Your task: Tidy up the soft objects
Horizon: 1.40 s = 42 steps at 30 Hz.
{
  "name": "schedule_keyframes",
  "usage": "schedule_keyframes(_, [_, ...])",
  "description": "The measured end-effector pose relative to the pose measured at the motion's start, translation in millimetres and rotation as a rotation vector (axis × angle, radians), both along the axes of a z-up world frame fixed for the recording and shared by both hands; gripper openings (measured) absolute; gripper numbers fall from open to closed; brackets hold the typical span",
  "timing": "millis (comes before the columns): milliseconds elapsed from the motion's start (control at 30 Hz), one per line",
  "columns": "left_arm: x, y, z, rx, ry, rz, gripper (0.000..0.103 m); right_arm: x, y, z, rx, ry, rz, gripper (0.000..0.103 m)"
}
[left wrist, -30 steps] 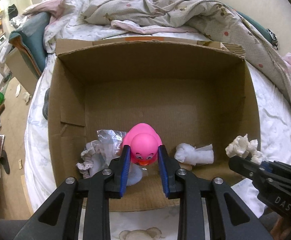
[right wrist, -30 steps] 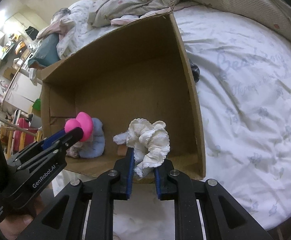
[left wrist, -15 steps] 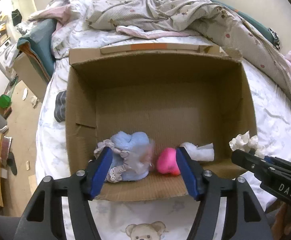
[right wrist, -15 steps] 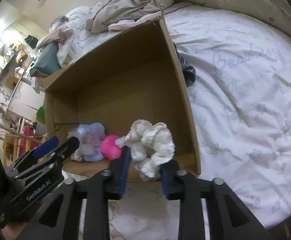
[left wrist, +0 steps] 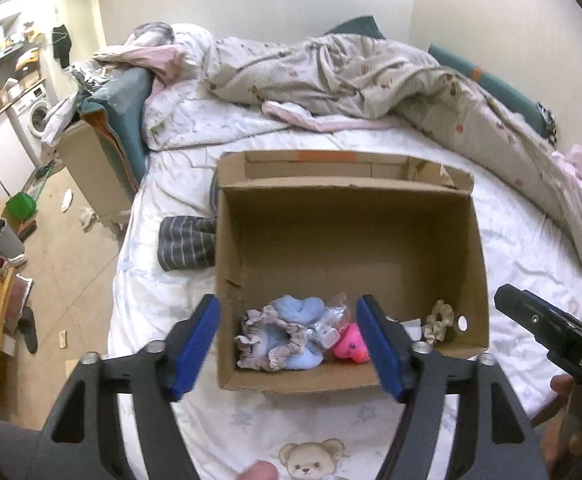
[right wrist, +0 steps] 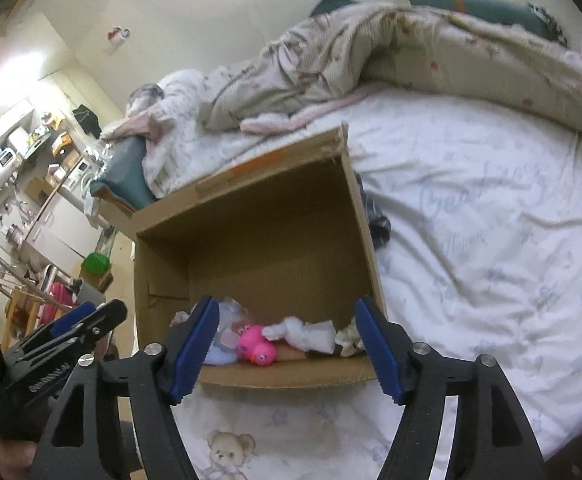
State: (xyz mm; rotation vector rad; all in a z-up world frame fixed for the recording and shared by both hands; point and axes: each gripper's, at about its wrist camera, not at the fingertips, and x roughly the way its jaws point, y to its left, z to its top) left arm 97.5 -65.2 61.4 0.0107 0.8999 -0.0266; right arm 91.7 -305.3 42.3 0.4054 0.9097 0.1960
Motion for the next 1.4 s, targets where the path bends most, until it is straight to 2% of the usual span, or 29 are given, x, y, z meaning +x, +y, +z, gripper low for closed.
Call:
schedule_keyframes(33, [-3.4,3.6,2.6,-0.002,-0.008,0.004,0.078,-2.3,2.0,3.3,-0.013,-0.012,0.002,0.076])
schedule_keyframes(133, [-17.1,16.3,10.5,-0.002,-0.033,0.013,0.078,-10.5,9.6,10.9,-0.058,-0.044,0.016,0.079])
schedule_keyframes(233, [-30.6,28.0,15.0,0.005,-0.057,0.021,0.086,-19.3,18.7,18.8,-0.106,-0.085,0.038,0.081])
schedule_keyframes(367, [-47.4,42.6,16.9,-0.008,-0.085,0.027,0.094,-33.8,28.8,23.3,-0.138,-0.113,0.05,0.094])
schedule_keyframes(400, [-51.5,46.6,16.7,-0.018,-0.09,0.027,0.096,-36.9,31.7,22.7,-0.144,-0.118,0.053,0.1])
schedule_keyframes(467, [-57.7,52.8,14.9,-0.035,-0.097,0.028,0.102,-43.9,37.4,23.4,-0.172,-0.13,0.054,0.103])
schedule_keyframes(667, [-70.5,54.5,4.2,-0.026,-0.122,0.022,0.102,-59.4,44.9,13.6,-0.168,-0.121,0.039,0.103])
schedule_keyframes(833, [-70.8,50.0,-6.6,-0.05,-0.117,-0.006,0.102,-66.1,56.9,9.0,-0.291,-0.152,0.057,0.103])
schedule_keyframes(1100, [-60.9,48.3,-19.7,-0.062,-0.066,0.004,0.102,-59.1,60.8,-0.7,-0.362,-0.14,0.049,0.103])
schedule_keyframes(1400, [-62.4,47.7,-21.3,-0.056,-0.064,-0.003,0.102,-51.8,63.3,-3.5,-0.34,-0.126,0.035,0.103])
